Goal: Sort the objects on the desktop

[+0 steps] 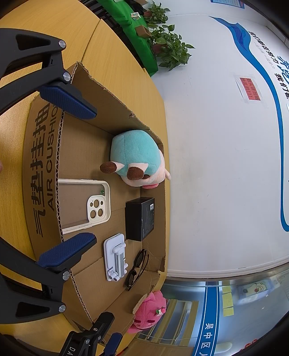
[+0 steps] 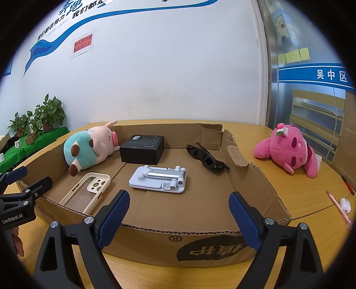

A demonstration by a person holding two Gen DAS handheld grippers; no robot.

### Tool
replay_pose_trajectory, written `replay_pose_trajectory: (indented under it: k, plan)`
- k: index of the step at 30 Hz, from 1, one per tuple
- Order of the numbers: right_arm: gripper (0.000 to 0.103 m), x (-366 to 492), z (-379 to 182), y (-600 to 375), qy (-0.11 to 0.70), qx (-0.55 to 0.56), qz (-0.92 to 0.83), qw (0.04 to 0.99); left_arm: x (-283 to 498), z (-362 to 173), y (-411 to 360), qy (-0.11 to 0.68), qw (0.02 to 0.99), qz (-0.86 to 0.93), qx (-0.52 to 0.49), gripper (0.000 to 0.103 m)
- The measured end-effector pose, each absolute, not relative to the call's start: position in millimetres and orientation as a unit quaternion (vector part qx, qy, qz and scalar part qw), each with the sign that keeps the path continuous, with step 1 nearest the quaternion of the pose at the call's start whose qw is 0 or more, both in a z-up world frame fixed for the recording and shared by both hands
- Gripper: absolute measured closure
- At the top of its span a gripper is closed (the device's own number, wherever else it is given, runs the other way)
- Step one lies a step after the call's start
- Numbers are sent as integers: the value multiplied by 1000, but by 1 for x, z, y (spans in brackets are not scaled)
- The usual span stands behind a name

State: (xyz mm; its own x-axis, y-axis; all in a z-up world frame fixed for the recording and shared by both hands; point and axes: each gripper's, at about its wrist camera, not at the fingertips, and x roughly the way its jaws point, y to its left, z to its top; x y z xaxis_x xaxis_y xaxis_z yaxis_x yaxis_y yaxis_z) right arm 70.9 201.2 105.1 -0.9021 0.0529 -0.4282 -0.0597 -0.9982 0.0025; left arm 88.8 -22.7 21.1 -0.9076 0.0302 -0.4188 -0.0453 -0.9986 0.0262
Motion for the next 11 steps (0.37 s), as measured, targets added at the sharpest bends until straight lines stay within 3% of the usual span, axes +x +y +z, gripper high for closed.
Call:
replay_pose_trajectory:
  k: [11]
  plan:
    - [13, 71, 105, 201, 7, -220, 975, 29, 89, 21, -22, 19, 18, 976, -214, 0]
